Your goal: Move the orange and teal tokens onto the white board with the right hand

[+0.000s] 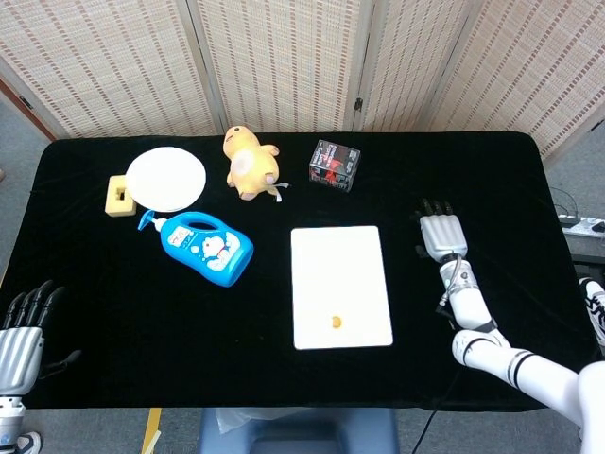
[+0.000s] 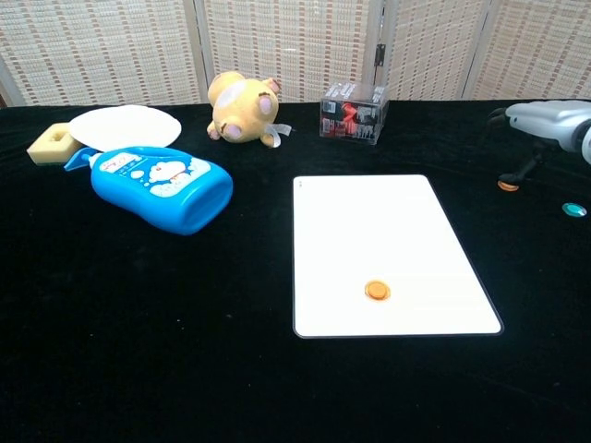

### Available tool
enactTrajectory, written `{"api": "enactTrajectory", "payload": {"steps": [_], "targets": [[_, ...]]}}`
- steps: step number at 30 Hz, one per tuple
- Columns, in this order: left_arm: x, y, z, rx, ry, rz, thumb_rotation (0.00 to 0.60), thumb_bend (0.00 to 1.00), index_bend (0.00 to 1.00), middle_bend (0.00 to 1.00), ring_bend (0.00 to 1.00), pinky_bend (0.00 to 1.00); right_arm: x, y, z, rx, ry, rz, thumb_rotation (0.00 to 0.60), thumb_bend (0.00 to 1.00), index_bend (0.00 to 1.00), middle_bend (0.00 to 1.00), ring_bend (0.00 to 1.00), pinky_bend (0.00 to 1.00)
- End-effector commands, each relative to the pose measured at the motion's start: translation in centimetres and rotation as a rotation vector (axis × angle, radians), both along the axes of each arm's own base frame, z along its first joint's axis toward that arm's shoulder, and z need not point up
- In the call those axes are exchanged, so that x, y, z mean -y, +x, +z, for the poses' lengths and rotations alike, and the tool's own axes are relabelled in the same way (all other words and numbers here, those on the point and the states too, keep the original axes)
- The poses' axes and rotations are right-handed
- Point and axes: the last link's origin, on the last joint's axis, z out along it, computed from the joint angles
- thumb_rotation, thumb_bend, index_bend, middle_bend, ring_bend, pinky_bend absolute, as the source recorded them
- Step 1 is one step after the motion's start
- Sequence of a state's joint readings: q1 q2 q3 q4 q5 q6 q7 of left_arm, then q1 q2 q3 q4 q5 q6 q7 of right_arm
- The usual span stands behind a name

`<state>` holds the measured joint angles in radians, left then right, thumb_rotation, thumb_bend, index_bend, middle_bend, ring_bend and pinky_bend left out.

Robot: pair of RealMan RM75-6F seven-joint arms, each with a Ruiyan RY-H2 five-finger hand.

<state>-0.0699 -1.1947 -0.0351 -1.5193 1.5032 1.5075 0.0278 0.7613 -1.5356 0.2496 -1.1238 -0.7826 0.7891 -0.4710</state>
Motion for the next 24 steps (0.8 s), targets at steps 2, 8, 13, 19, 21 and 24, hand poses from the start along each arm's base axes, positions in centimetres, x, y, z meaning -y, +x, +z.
{"api": "enactTrajectory", "payload": {"steps": [2, 8, 13, 19, 21, 24], "targets": [[0.1, -0.1, 0.0, 0.001, -0.002, 0.005, 0.6, 0.17, 0.0, 0.0, 0.0, 0.0, 1.2, 0.0, -1.3, -0.024, 0.015, -0.041, 0.6, 0.4, 0.31, 0.07, 0.01, 0.0], [0.2, -0.5, 0.0, 0.005, -0.005, 0.017, 0.6, 0.17, 0.0, 0.0, 0.0, 0.0, 2.0, -0.9, -1.9, -0.04, 0.013, -0.096, 0.6, 0.4, 0.33, 0.07, 0.02, 0.0], [0.3, -0.7, -0.1, 0.008, -0.007, 0.022, 0.6, 0.17, 0.0, 0.0, 0.0, 0.0, 2.3, -1.7, -1.8, -0.045, 0.0, -0.13, 0.6, 0.4, 0.35, 0.07, 0.01, 0.0], [0.2, -0.6, -0.3, 0.008, -0.011, 0.02, 0.6, 0.17, 0.0, 0.0, 0.0, 0.0, 2.5, -2.8, -1.4, -0.048, -0.014, -0.165, 0.6, 0.4, 0.37, 0.08, 0.01, 0.0], [0.2, -0.6, -0.3, 0.008, -0.012, 0.019, 0.6, 0.17, 0.0, 0.0, 0.0, 0.0, 2.6, -3.0, -1.4, -0.05, -0.015, -0.174, 0.6, 0.4, 0.37, 0.08, 0.01, 0.0], [0.2, -0.6, -0.3, 0.008, -0.013, 0.019, 0.6, 0.17, 0.0, 0.0, 0.0, 0.0, 2.6, -3.2, -1.5, -0.05, -0.014, -0.181, 0.6, 0.4, 0.38, 0.09, 0.02, 0.0]]}}
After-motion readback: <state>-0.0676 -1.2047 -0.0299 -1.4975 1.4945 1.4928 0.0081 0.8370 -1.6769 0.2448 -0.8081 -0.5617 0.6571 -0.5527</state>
